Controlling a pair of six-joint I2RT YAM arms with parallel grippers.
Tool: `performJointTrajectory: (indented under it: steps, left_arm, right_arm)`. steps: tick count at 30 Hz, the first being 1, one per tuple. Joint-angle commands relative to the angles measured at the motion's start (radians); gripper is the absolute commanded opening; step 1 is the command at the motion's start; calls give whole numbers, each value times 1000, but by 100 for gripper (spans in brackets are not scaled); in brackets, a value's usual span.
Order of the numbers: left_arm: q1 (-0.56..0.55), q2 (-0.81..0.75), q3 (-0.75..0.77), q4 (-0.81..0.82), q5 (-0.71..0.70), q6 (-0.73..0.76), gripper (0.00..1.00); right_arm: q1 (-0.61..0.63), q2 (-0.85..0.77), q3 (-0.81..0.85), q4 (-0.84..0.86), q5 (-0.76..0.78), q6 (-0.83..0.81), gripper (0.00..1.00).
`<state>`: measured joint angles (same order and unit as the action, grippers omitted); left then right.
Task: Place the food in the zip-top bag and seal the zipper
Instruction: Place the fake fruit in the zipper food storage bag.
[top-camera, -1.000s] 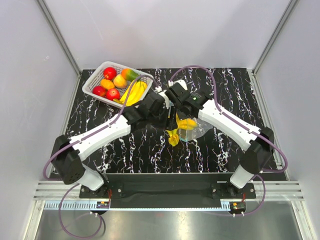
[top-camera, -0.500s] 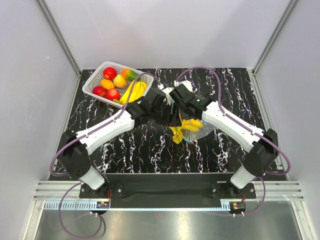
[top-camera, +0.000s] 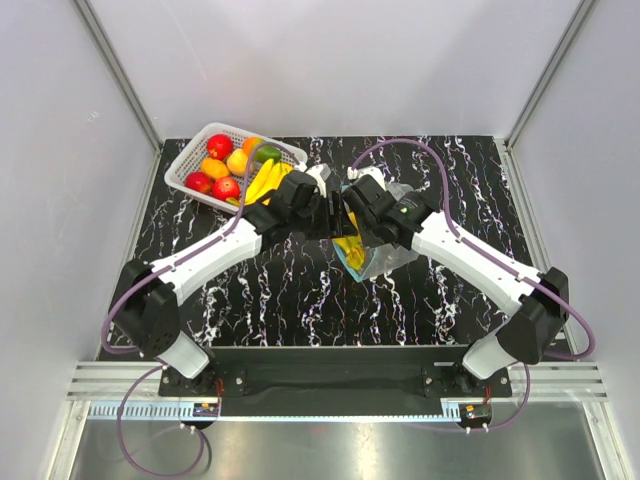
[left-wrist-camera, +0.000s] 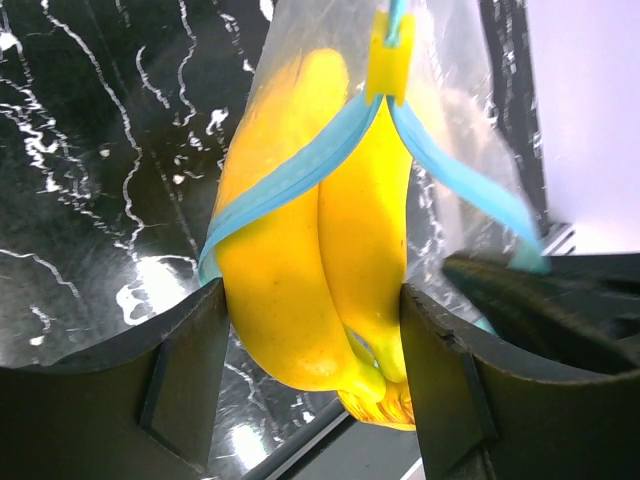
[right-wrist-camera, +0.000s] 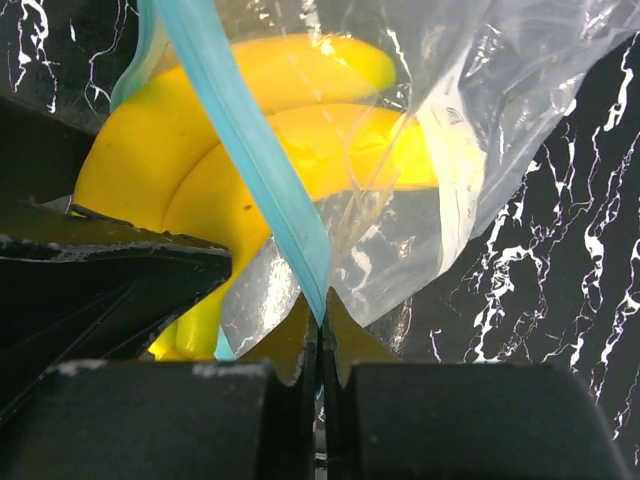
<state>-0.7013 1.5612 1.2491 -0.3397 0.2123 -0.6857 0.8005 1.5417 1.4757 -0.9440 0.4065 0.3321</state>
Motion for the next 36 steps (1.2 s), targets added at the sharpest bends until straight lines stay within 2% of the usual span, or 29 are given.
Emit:
performJointTrajectory:
  steps: [1,6,9,14,20,24,27,29,32,36]
  left_arm:
    - [0,-4,24,85,-4,-49,53]
    - [-4,25,53,59,-10,-25,57]
    - [-17,39,62,56,-20,-18,72]
    - [-20,-1,58,38,-56,0,83]
    - [-20,-52,72,-7,-56,31,85]
    - [-17,-156,67,-68,-94,70,85]
    - [-18,-258,17,-137,-148,92,86]
    - [-17,-326,-84,-136,-191,83,88]
    - [-32,-444,-256,-56,-163,32,88]
    - [-63,-477,-388,-6,-186,-24,82]
  right_arm:
    - [6,-28,-8,5,-24,-1,0]
    - [6,-40,-12,24,-38,-4,0]
    - [6,-34,0,16,-34,-4,0]
    - [6,-32,20,-9,-34,1,0]
    - [6,-60,14,7,-103,18,0]
    - [6,-48,34,-19,-104,18,0]
    - [6,-48,35,-22,-92,18,0]
    - [6,-49,32,-16,-87,18,0]
    - [6,-46,37,-13,-86,22,0]
    - [6,-35,52,-12,-89,30,0]
